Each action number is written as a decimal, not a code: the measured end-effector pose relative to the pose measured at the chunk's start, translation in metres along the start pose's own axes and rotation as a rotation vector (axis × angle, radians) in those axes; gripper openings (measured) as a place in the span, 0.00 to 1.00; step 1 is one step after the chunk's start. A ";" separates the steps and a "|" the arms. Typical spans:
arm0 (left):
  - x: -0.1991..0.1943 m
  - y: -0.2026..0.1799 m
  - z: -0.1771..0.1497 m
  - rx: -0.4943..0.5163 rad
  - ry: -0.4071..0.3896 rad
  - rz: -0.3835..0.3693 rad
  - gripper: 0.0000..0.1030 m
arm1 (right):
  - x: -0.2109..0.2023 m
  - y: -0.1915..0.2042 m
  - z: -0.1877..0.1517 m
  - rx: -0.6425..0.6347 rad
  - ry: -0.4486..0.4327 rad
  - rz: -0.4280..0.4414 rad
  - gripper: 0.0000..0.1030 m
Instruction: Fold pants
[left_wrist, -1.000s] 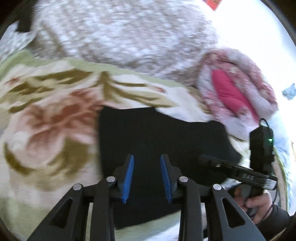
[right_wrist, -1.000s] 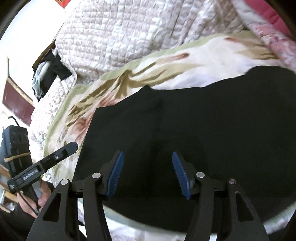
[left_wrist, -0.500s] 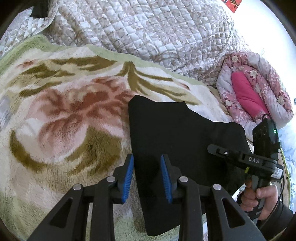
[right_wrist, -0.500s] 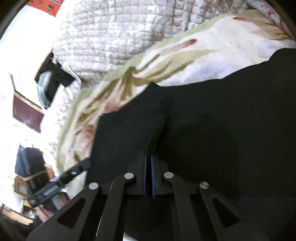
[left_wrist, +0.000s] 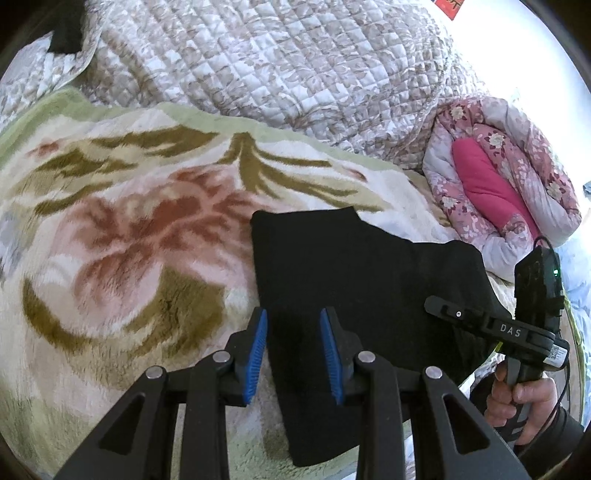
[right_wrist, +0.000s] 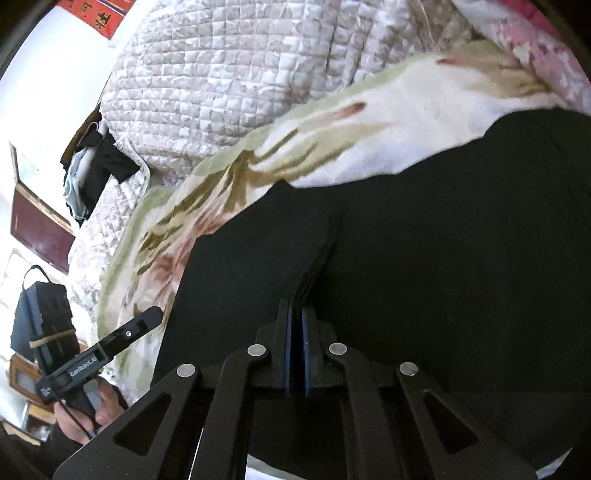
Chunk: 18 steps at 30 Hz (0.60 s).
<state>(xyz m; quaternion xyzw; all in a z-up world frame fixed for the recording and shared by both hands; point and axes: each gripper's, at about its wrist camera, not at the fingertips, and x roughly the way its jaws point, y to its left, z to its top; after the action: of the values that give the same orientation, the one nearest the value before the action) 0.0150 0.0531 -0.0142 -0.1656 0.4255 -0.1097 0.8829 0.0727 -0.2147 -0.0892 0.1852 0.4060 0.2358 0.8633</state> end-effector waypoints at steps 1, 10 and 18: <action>0.001 -0.001 0.001 0.004 0.001 -0.001 0.31 | 0.002 0.000 0.000 -0.006 0.008 -0.009 0.04; 0.010 -0.009 0.002 0.024 0.018 -0.008 0.31 | 0.002 -0.011 0.001 0.002 -0.012 -0.054 0.03; 0.014 -0.016 0.006 0.043 0.024 -0.001 0.31 | -0.025 -0.001 0.017 -0.022 -0.091 -0.145 0.03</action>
<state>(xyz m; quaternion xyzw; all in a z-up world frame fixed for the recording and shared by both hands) 0.0268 0.0345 -0.0144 -0.1453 0.4337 -0.1213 0.8810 0.0725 -0.2315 -0.0644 0.1564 0.3760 0.1682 0.8977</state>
